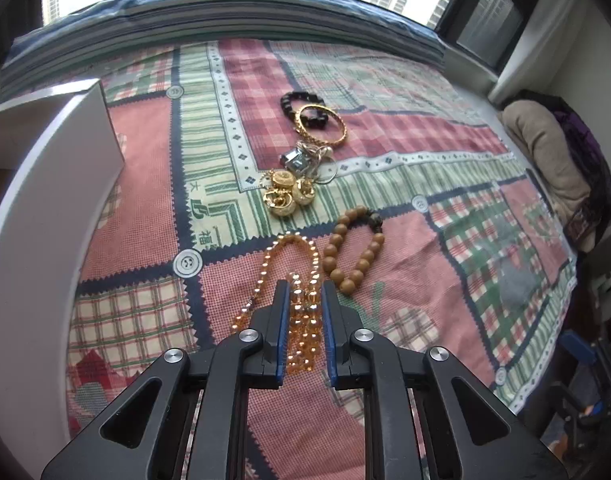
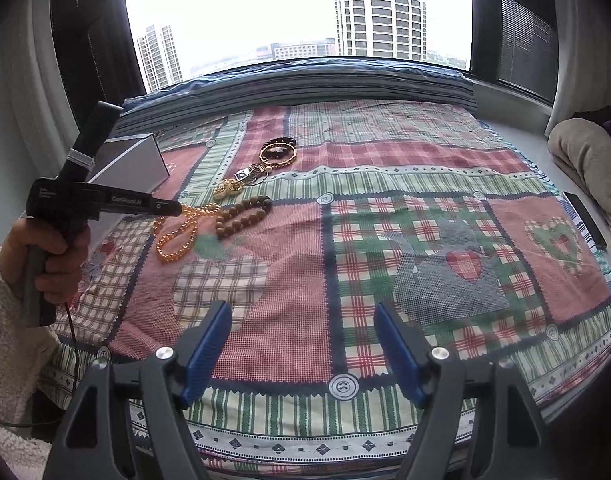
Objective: Organize jewelry
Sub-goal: 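Lower the left gripper onto the amber bead necklace and close it, then lift the amber necklace with the left gripper while the right gripper grasps the wooden bead bracelet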
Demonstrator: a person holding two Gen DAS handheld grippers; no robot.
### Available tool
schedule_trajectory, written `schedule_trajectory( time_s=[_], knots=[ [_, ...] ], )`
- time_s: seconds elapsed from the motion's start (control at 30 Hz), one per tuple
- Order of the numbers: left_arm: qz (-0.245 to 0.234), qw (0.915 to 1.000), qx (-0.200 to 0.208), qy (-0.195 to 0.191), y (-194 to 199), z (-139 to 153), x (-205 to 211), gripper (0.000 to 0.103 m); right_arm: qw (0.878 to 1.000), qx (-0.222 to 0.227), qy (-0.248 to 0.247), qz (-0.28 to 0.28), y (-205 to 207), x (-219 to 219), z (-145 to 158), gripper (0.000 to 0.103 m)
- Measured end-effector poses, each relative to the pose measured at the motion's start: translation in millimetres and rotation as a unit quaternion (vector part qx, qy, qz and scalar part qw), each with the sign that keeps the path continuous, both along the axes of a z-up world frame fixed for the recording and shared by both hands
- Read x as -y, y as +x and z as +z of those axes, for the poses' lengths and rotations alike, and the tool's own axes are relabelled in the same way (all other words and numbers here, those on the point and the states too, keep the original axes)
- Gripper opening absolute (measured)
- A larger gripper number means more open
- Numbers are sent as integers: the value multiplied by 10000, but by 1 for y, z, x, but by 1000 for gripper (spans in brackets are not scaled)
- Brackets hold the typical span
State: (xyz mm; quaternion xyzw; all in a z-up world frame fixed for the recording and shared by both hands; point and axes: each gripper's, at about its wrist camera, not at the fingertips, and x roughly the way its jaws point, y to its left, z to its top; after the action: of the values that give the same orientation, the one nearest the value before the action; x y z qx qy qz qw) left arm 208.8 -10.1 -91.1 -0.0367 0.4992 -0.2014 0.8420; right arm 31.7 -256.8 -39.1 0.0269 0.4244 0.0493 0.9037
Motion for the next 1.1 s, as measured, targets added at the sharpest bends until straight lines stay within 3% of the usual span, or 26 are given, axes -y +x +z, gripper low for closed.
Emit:
schedule_trajectory(
  time_s=[0.4,0.63,0.9,1.0,1.1],
  knots=[
    [405,9961,449,-641,-45,63,-38,13,9996,-230,138,69,5,-8,-7,75],
    [515,9940,752,-603,-60,92,-48,13,9997,-180,95,122,3,-13,-2,75],
    [626,9923,862,-631,-75,101,-57,13,9992,-298,96,249,6,-19,-3,75],
    [673,9913,906,-675,-79,105,-61,13,9984,-400,166,350,10,-22,-5,75],
    [750,9903,959,-663,-83,109,-67,13,9955,-581,534,530,28,-15,-2,75]
  ],
)
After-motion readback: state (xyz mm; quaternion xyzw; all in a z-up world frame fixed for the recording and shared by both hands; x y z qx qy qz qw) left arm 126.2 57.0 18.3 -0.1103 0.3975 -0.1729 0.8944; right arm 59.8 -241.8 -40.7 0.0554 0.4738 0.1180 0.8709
